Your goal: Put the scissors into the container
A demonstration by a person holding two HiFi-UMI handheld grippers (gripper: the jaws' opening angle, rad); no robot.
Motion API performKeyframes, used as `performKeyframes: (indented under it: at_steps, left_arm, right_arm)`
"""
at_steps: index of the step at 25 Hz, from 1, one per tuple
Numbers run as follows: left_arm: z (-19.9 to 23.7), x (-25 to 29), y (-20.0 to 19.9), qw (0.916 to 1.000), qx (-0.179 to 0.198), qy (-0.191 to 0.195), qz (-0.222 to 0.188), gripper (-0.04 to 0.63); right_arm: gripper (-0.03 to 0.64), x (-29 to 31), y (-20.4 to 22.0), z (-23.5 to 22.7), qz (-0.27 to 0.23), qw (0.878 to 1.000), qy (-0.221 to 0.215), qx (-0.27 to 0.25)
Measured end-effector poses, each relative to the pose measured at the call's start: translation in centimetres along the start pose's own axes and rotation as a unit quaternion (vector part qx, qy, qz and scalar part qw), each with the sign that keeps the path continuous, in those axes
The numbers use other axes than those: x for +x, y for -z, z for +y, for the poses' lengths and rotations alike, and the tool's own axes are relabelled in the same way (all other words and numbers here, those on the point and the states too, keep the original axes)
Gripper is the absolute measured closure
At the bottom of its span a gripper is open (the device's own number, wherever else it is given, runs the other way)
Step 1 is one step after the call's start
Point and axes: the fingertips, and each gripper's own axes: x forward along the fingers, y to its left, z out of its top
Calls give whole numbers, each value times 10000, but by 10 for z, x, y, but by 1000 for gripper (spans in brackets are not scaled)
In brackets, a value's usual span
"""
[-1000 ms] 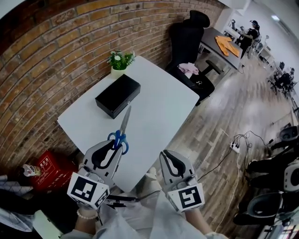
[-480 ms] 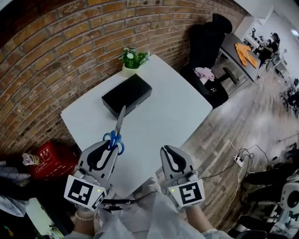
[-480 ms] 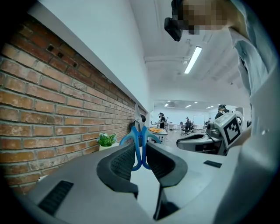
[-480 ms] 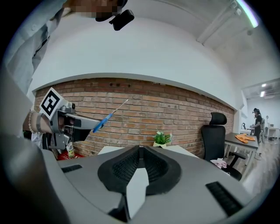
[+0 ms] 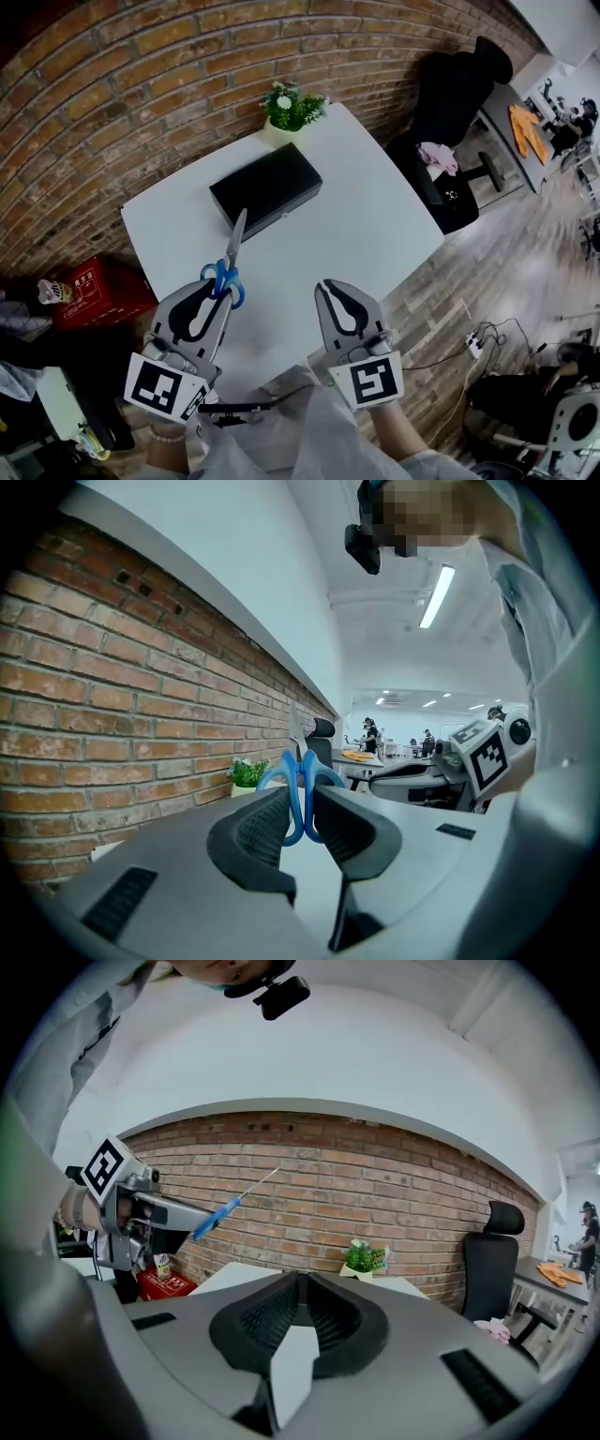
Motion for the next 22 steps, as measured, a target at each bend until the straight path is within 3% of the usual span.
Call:
performKeyframes:
  at_steps: [15,22]
  left_arm:
    - [24,52,24,9964,-138,-822,152,499]
    - [27,69,31,9946,-140,-1003,214,499]
  right_arm:
    - [560,88,56,-39,240,9965,-774,-200]
    - [558,124,87,-51,632,9934,-955,92]
